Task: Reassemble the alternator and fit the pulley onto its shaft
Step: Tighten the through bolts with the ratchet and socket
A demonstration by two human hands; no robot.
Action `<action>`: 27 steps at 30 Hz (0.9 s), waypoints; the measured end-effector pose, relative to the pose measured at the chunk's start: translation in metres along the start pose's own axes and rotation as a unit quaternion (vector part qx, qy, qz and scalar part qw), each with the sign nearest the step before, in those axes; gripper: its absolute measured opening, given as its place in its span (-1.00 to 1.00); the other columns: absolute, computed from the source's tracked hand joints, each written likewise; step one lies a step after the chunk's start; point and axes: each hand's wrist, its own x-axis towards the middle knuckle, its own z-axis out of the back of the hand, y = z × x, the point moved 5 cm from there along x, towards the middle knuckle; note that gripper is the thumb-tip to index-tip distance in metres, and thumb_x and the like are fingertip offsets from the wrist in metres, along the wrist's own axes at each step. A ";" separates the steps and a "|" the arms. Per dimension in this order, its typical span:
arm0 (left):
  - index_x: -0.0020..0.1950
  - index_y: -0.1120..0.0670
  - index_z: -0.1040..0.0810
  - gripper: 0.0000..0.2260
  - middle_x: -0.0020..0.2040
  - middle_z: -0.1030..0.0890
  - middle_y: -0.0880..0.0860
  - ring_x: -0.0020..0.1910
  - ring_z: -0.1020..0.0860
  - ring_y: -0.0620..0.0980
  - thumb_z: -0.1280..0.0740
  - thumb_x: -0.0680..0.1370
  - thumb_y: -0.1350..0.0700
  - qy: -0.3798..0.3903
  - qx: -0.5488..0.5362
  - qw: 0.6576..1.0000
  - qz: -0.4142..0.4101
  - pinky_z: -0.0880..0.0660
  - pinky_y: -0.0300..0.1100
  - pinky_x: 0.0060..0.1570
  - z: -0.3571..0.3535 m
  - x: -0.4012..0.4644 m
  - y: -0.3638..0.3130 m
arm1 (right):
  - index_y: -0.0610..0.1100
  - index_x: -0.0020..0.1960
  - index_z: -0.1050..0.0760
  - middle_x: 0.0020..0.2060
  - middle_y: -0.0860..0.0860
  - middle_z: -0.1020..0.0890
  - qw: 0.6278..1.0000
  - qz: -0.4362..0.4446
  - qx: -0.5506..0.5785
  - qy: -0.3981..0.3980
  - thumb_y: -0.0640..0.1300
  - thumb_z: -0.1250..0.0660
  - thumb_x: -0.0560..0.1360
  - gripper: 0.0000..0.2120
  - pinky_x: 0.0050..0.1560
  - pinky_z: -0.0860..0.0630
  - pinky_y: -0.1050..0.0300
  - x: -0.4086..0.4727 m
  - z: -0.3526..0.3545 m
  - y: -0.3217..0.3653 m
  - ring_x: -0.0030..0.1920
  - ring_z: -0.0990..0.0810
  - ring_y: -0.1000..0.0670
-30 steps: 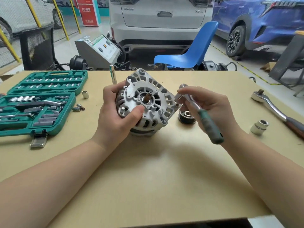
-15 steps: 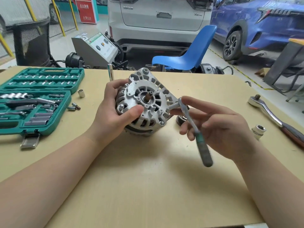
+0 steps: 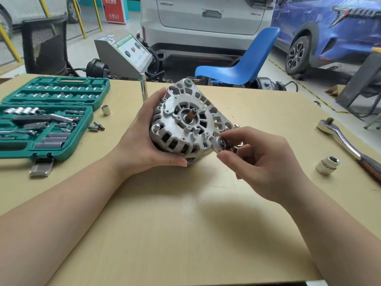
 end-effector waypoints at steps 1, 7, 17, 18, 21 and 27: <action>0.62 -0.42 -0.15 0.23 0.52 -0.41 -0.37 0.54 -0.44 -0.18 -0.79 0.11 -0.14 0.001 0.007 1.000 0.004 -0.39 -0.28 0.49 0.001 0.000 0.001 | -0.04 0.18 -0.64 -0.15 0.10 -0.63 1.000 0.001 -0.011 -0.009 0.02 -0.45 0.54 -0.75 -0.46 -0.46 -0.11 0.001 0.001 0.001 -0.46 -0.46 -0.27; 0.61 -0.48 -0.11 0.25 0.45 -0.43 -0.48 0.43 -0.48 -0.36 -0.79 0.10 -0.15 0.003 0.033 0.999 0.011 -0.36 -0.55 0.29 0.002 -0.001 0.002 | -0.05 0.15 -0.64 -0.19 0.19 -0.60 0.996 -0.021 -0.089 -0.011 -0.01 -0.45 0.53 -0.78 -0.38 -0.46 0.12 0.000 0.002 0.015 -0.45 -0.49 -0.07; 0.63 -0.44 -0.11 0.26 0.47 -0.44 -0.42 0.47 -0.48 -0.27 -0.79 0.10 -0.17 -0.016 0.050 0.999 -0.002 -0.37 -0.48 0.36 -0.002 -0.004 0.006 | 0.00 0.01 -0.44 -0.33 0.07 -0.64 0.966 -0.151 -0.207 -0.040 0.13 -0.37 0.58 -0.77 -0.23 -0.65 -0.05 0.004 -0.018 0.038 -0.33 -0.67 -0.03; 0.62 -0.44 -0.12 0.25 0.47 -0.45 -0.40 0.47 -0.48 -0.26 -0.79 0.10 -0.17 -0.018 0.053 0.998 -0.006 -0.38 -0.46 0.36 -0.002 -0.004 0.005 | 0.00 0.02 -0.43 -0.32 0.06 -0.65 0.965 -0.160 -0.203 -0.042 0.14 -0.37 0.58 -0.77 -0.22 -0.65 -0.05 0.004 -0.018 0.038 -0.31 -0.67 -0.04; 0.59 -0.41 -0.21 0.19 0.49 -0.48 -0.28 0.48 -0.50 -0.17 -0.80 0.11 -0.15 -0.025 0.065 0.997 -0.017 -0.45 -0.26 0.43 -0.001 -0.003 0.002 | 0.02 0.03 -0.43 -0.30 0.06 -0.64 0.964 -0.159 -0.210 -0.023 0.11 -0.39 0.59 -0.79 -0.20 -0.64 -0.06 0.005 -0.016 0.039 -0.28 -0.67 -0.06; 0.50 -0.38 -0.32 0.05 0.39 -0.54 -0.30 0.38 -0.57 -0.16 -0.77 0.12 -0.16 -0.046 0.073 0.996 -0.021 -0.47 -0.36 0.32 0.000 -0.003 -0.001 | 0.12 0.04 -0.37 -0.27 0.18 -0.59 0.960 -0.105 -0.246 0.078 -0.03 -0.44 0.58 -0.78 -0.14 -0.56 -0.09 0.014 -0.003 0.037 -0.19 -0.60 -0.16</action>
